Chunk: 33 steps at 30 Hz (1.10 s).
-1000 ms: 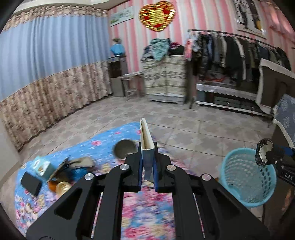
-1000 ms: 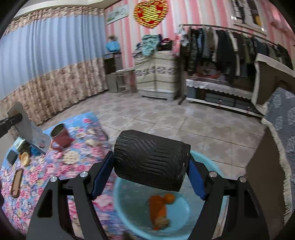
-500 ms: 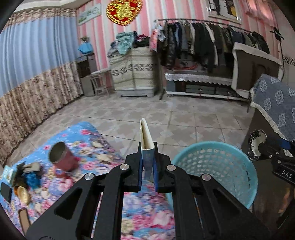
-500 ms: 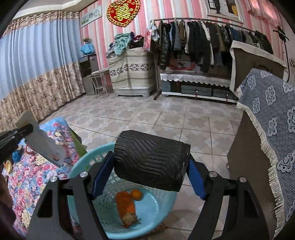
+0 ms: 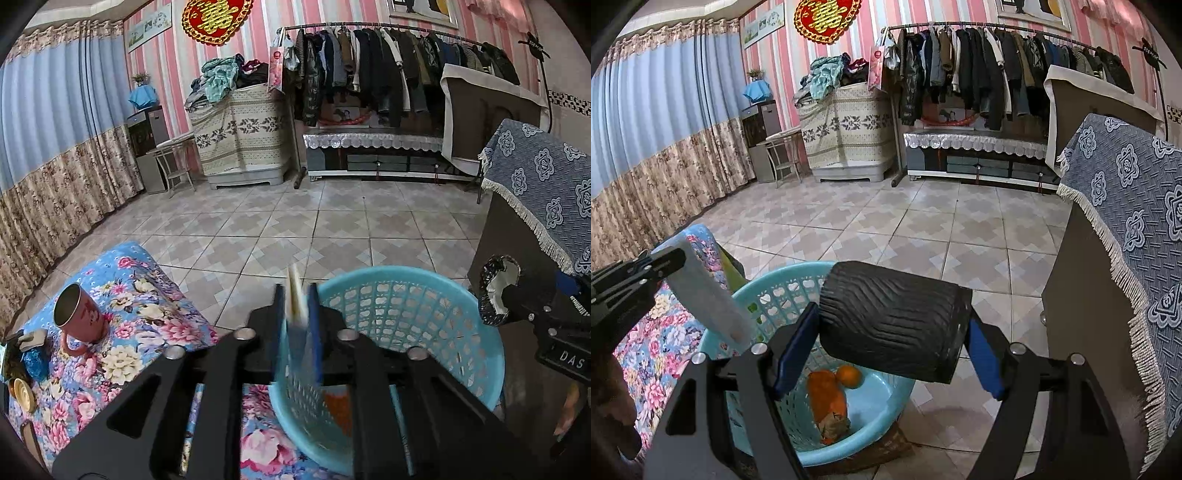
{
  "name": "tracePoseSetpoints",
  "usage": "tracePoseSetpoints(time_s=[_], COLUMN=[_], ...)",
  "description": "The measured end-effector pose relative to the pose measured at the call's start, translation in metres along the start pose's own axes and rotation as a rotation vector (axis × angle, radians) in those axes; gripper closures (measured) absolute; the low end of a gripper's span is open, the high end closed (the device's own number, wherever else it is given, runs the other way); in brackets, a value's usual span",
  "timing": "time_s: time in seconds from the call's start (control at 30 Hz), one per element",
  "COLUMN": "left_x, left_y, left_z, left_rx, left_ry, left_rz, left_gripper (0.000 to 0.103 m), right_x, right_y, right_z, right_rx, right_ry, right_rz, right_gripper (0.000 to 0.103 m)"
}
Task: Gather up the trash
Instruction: 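Carry the roller and white card over the blue basket and release both, then move both open grippers back over the bed toward the remaining items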
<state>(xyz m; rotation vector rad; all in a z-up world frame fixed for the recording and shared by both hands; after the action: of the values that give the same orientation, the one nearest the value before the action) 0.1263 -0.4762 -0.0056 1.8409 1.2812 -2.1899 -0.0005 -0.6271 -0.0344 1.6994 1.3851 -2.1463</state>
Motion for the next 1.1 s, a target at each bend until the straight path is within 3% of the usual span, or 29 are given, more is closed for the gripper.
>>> tracePoseSetpoints(time_s=[0.07, 0.13, 0.2, 0.37, 0.53, 0.87, 0.93, 1.0, 1.1], left_x=[-0.001, -0.001, -0.002, -0.005, -0.006, 0.004, 0.006, 0.009, 0.011], left_y=[-0.002, -0.006, -0.009, -0.023, -0.034, -0.041, -0.042, -0.043, -0.048], left_z=[0.0, -0.001, -0.005, -0.02, -0.036, -0.066, -0.069, -0.073, -0.08], left_rx=[-0.017, -0.048, -0.057, -0.094, -0.09, -0.104, -0.121, -0.134, -0.127], left_ry=[0.002, 0.008, 0.011, -0.01, -0.048, -0.133, -0.132, -0.14, -0.164], left_rz=[0.009, 0.025, 0.031, 0.062, 0.074, 0.063, 0.058, 0.055, 0.061], left_gripper=[0.056, 0.046, 0.043, 0.015, 0.006, 0.005, 0.005, 0.005, 0.005], right_x=[0.001, 0.0, 0.001, 0.005, 0.009, 0.006, 0.006, 0.006, 0.005], right_y=[0.001, 0.001, 0.0, 0.004, 0.01, 0.023, 0.024, 0.023, 0.025], right_z=[0.0, -0.002, -0.003, -0.012, -0.027, -0.057, -0.06, -0.063, -0.065], right_rx=[-0.002, -0.003, -0.006, -0.018, -0.032, -0.025, -0.015, 0.002, 0.007], right_ry=[-0.001, -0.003, -0.006, -0.01, -0.02, -0.033, -0.041, -0.04, -0.033], right_rz=[-0.002, -0.004, -0.004, -0.011, -0.021, -0.009, -0.002, 0.017, 0.021], right_gripper=[0.029, 0.029, 0.029, 0.029, 0.029, 0.028, 0.015, 0.01, 0.009])
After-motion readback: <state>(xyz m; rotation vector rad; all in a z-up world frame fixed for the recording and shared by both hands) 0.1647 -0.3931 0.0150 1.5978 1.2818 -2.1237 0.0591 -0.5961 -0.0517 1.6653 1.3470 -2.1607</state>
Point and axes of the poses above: each gripper's, at about its wrist camera, not at the fingertips, and y roughly the way its jaws point, z to its right, x to its underside, the point moved 1 cm from there along y, roughly the way its jaws point, and after that the axes turned 10 degrees about x, right-handed, at the moved point
